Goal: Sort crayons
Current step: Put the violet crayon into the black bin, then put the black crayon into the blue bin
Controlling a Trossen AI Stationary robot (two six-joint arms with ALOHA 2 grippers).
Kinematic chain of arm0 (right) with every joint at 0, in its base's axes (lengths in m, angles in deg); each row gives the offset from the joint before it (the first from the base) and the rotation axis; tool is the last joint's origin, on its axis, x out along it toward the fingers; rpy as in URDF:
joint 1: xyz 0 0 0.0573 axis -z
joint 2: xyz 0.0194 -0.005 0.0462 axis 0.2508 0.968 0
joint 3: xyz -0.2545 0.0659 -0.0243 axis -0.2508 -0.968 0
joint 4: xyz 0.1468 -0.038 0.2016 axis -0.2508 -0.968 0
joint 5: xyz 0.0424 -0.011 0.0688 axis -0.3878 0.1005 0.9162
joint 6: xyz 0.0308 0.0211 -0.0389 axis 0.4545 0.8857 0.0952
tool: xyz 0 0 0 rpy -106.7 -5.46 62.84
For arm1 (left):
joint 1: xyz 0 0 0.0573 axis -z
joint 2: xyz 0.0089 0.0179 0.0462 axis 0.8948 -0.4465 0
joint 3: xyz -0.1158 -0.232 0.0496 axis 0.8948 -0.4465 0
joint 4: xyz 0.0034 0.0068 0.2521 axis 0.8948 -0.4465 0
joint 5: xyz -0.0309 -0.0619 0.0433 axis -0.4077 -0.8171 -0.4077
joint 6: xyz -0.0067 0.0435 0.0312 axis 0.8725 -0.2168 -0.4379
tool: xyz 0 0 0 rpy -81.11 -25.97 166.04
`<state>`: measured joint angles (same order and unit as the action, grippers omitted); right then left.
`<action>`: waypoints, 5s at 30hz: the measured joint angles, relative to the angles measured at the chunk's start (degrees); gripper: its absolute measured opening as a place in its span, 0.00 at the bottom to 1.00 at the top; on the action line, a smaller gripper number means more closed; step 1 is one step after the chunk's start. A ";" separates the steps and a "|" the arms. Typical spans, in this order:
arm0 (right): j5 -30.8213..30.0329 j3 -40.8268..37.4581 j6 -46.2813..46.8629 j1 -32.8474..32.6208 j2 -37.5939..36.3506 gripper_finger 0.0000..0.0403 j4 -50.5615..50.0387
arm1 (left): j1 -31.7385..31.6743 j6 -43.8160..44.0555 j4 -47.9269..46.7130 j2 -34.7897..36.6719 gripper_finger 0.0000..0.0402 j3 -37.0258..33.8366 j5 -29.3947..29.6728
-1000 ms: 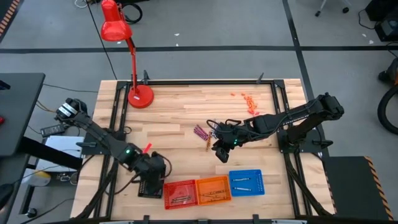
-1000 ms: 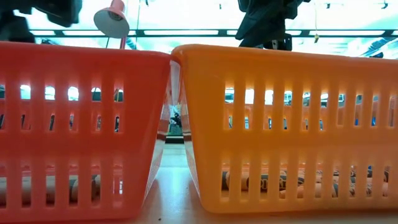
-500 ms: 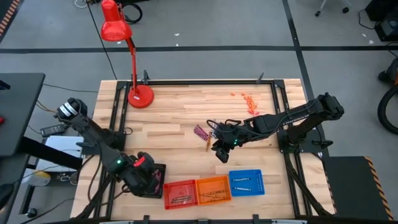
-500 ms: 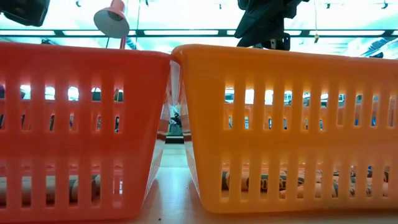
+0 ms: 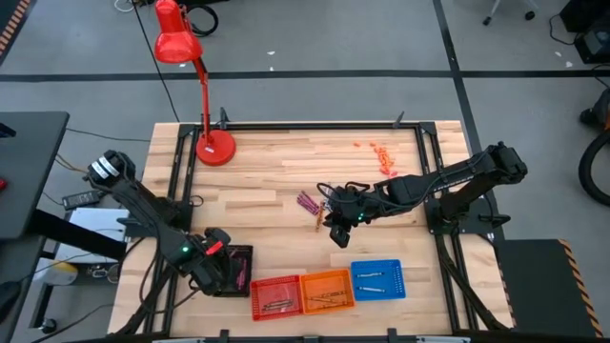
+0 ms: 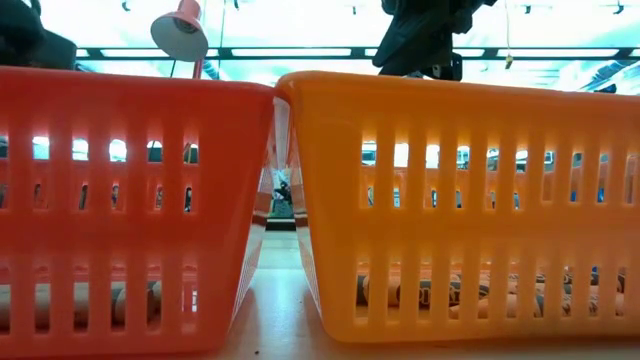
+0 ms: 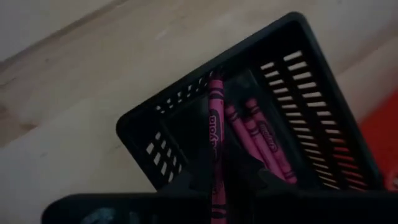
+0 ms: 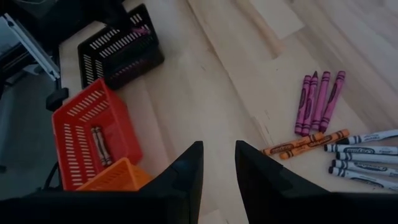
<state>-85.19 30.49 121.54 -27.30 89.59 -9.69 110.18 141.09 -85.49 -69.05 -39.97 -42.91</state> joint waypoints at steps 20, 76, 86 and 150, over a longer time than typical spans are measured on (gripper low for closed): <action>-0.01 0.00 0.06 0.15 0.00 0.24 0.30 | -0.02 5.18 6.41 0.00 0.21 -2.03 0.01; 2.83 -0.02 32.59 1.73 10.92 0.30 -14.89 | -35.50 -59.97 45.15 0.00 0.32 -1.99 -3.33; 7.19 -2.28 35.28 2.90 11.23 0.40 -15.41 | -35.55 -61.22 44.09 0.00 0.32 -1.99 -3.36; 10.94 -5.16 -12.30 0.62 19.41 0.04 -11.64 | -35.47 -66.48 43.14 0.02 0.32 -1.99 -9.28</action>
<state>-74.26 25.33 109.24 -26.68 109.00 -21.32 74.71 74.61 -42.36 -69.03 -41.96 -52.20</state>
